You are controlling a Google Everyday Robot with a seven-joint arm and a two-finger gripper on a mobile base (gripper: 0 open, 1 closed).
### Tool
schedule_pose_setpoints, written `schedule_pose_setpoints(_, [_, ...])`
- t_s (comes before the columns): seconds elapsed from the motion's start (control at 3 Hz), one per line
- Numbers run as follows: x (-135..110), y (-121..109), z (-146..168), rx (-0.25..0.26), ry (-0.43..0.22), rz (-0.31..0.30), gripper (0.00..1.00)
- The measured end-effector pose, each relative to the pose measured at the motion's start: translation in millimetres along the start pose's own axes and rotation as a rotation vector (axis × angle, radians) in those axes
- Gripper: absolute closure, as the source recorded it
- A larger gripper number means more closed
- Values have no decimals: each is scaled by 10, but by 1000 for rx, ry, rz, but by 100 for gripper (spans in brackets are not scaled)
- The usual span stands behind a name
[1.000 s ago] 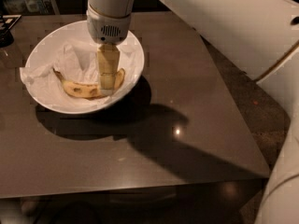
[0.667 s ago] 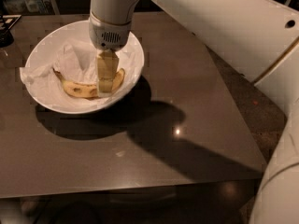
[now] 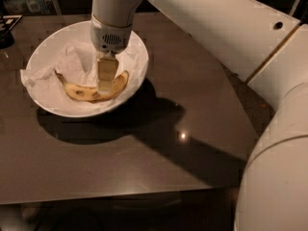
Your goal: Pick banana from white bowl
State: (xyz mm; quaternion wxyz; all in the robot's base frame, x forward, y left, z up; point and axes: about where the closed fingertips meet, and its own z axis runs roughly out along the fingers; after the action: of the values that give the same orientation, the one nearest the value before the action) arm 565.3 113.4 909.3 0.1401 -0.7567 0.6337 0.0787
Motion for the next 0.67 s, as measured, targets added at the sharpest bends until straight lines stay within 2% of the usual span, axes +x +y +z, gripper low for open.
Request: schedule_pose_setpoints(0.67, [-28,-98,218,-58,-10,-18,32])
